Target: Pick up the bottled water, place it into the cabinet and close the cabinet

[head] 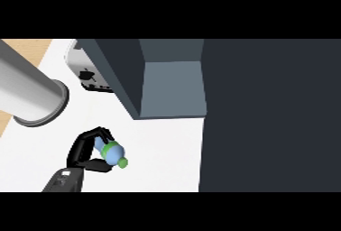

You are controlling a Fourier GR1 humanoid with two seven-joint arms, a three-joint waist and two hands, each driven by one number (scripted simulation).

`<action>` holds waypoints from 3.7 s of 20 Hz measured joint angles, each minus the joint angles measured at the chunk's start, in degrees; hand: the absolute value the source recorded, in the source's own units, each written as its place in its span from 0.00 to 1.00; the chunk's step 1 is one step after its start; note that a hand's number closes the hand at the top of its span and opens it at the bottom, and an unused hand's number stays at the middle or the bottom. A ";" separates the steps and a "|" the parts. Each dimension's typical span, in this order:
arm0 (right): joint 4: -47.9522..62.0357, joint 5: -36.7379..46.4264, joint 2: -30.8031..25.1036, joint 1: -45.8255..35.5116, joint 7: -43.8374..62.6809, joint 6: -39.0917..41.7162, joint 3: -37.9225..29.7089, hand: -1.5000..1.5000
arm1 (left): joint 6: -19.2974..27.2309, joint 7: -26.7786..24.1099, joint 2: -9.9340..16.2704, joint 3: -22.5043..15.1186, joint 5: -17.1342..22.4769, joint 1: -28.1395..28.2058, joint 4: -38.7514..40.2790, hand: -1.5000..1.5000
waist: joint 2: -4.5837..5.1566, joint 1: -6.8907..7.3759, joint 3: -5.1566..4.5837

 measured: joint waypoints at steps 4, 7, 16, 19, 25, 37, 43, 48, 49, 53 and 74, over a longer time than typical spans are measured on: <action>-0.05 0.09 -0.23 0.06 0.12 -0.92 0.51 0.00 | 4.00 -1.77 -1.91 0.51 -0.48 0.55 -1.03 1.00 | -0.07 0.61 0.20; -0.13 0.19 -0.82 1.02 -0.66 -1.32 0.87 0.00 | 5.13 -1.08 -3.37 0.50 -0.51 0.53 -1.91 1.00 | -0.14 0.72 0.29; -0.06 0.04 -2.59 1.86 -1.91 -1.66 -0.22 0.00 | 7.28 7.27 -8.67 -7.76 6.70 -0.42 -8.67 1.00 | 0.00 0.67 -0.19; -0.15 -0.12 -3.03 2.24 -2.30 -1.80 -0.93 0.00 | 10.77 11.89 -9.51 -12.89 11.11 -0.80 -13.09 1.00 | 0.03 0.64 -0.29; -0.03 -0.29 -3.83 3.60 -4.05 -1.67 -1.55 0.00 | 20.49 21.30 -10.12 -22.84 18.27 -4.06 -19.25 1.00 | 0.16 0.16 -0.38; 0.10 -1.40 -4.81 4.88 -6.80 0.20 -6.12 0.00 | 34.48 33.94 -10.29 -28.37 27.93 -22.00 -14.81 1.00 | 0.63 -1.01 -0.41; 0.24 -2.10 -5.26 5.04 -8.07 1.80 -8.31 0.00 | 36.71 35.11 -10.29 -26.41 32.73 -29.70 -6.96 1.00 | 1.06 -1.76 -0.41; 0.39 -2.54 -5.23 5.18 -8.88 2.86 -9.11 0.00 | 42.92 34.32 -10.30 -25.76 32.64 -34.33 0.49 1.00 | 1.35 -2.35 -0.41; 0.36 -2.61 -5.21 5.23 -8.91 2.94 -9.25 0.00 | 44.31 34.23 -10.30 -25.82 31.91 -35.29 2.20 1.00 | 1.40 -2.31 -0.41; 0.58 -2.77 -4.77 4.92 -9.00 3.19 -9.20 0.00 | 50.02 33.74 -9.89 -27.25 28.36 -38.46 8.78 0.00 | 1.61 -2.35 -0.39; 1.12 -3.29 -4.80 4.56 -9.77 6.06 -9.42 0.00 | 39.67 19.13 -10.06 -17.19 34.16 -45.27 8.61 1.00 | 1.67 -1.97 -0.53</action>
